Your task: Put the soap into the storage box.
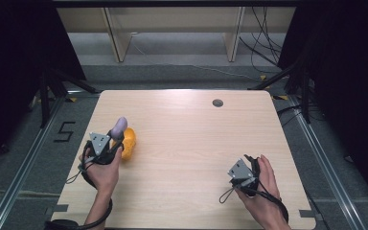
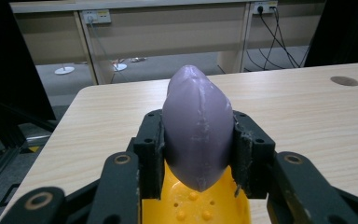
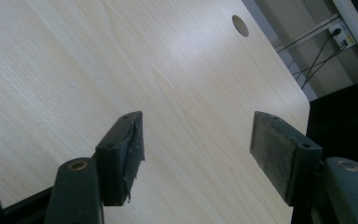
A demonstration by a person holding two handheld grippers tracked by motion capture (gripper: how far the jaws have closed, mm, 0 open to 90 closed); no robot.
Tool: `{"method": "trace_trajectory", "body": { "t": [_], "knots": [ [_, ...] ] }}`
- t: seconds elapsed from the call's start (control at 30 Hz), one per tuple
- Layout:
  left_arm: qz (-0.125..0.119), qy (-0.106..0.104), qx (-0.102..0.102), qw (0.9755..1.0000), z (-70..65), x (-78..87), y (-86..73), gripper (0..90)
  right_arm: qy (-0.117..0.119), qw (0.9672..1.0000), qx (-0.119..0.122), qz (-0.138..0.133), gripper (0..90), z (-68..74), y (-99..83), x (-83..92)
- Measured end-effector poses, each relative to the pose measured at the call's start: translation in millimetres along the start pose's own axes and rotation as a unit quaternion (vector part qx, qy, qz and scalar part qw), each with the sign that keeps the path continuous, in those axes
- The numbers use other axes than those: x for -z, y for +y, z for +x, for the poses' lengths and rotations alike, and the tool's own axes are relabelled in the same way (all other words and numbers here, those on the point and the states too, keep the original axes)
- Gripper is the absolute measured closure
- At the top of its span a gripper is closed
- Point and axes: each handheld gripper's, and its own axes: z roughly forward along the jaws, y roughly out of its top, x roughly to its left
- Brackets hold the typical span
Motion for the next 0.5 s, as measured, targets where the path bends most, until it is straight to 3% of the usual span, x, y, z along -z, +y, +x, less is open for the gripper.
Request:
{"method": "trace_trajectory", "body": {
  "t": [0.5],
  "knots": [
    [0.019,0.008,-0.007,0.9998,-1.6,-9.9,-13.8,58.9,0.003,1.0,0.002,0.0,36.1,1.8,0.3,-0.9]
  ]
}}
